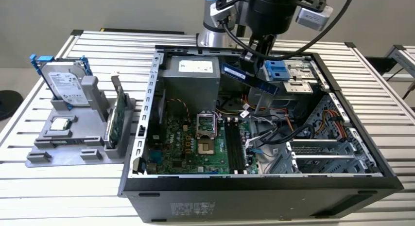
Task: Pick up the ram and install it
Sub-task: 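Insert the ram into the slot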
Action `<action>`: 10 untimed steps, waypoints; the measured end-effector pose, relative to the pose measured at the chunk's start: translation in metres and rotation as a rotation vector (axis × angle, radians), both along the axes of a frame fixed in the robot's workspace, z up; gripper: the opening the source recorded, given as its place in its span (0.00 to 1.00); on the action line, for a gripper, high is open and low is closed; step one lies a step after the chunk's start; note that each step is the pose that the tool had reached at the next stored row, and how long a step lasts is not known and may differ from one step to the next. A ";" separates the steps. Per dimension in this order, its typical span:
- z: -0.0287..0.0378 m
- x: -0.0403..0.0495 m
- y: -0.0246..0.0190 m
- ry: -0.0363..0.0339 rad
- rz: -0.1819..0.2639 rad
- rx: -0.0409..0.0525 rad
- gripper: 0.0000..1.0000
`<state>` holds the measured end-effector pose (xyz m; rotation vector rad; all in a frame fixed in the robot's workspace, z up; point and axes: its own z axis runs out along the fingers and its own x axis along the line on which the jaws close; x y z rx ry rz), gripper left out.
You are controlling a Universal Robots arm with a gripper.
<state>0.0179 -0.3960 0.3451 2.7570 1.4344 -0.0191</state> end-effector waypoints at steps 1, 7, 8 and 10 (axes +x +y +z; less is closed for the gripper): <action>-0.0010 0.0004 0.0000 -0.0001 -0.002 -0.0001 0.00; -0.0059 0.0009 0.0000 0.0000 -0.085 -0.0001 0.00; -0.0067 0.0010 0.0000 0.0000 -0.099 -0.0001 0.00; -0.0081 0.0012 0.0000 0.0000 -0.126 0.0000 0.00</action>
